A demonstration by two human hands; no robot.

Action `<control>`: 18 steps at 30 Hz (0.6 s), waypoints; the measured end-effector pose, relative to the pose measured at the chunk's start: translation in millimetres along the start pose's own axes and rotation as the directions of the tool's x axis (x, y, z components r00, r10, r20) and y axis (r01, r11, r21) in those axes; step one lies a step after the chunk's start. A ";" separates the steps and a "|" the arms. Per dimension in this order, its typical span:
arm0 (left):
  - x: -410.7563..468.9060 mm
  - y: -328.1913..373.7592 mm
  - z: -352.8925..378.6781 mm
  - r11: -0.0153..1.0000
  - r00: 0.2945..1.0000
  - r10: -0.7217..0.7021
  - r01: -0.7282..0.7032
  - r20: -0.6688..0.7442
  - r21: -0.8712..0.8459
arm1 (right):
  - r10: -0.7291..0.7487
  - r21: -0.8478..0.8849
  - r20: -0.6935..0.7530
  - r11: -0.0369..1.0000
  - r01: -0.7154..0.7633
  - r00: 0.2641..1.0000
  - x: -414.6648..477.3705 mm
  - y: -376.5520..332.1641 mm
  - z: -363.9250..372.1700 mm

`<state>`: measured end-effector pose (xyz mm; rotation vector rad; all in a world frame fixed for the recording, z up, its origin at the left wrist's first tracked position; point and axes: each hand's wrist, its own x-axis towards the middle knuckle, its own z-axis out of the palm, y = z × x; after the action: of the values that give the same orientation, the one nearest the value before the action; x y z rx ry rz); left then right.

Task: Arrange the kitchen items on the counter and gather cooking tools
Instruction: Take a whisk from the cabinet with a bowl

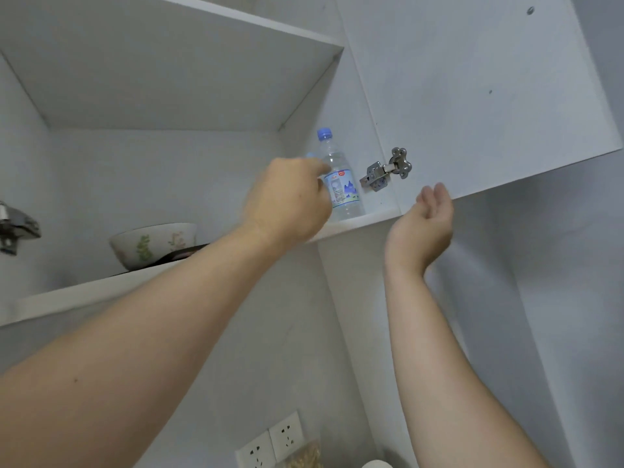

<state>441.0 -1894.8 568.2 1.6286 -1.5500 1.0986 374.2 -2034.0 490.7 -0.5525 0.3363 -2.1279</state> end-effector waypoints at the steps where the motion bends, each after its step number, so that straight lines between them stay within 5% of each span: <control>1: 2.3 -6.6 -11.5 0.997 0.993 -0.066 0.061 -0.100 -0.052 | -0.042 -0.004 0.038 0.999 0.042 0.998 -17.1 -0.6 7.9; 7: 10.4 -60.9 -83.5 0.937 0.856 -0.350 0.315 -0.380 -0.153 | -0.119 -0.029 0.400 0.989 0.142 0.909 -90.8 5.9 60.9; 13: -6.4 -116.0 -89.8 0.785 0.728 -0.592 0.618 -0.346 -0.042 | -0.115 -0.174 0.635 0.942 0.287 0.764 -123.3 1.5 112.7; 18: -13.4 -141.4 -76.0 0.490 0.434 -0.848 0.861 -0.305 -0.139 | 0.104 -0.360 0.828 0.852 0.380 0.551 -122.2 -7.5 155.7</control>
<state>570.3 -1806.1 605.3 1.7774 -0.2942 0.7283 509.3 -1934.9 596.4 -1.8869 0.2957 -1.6377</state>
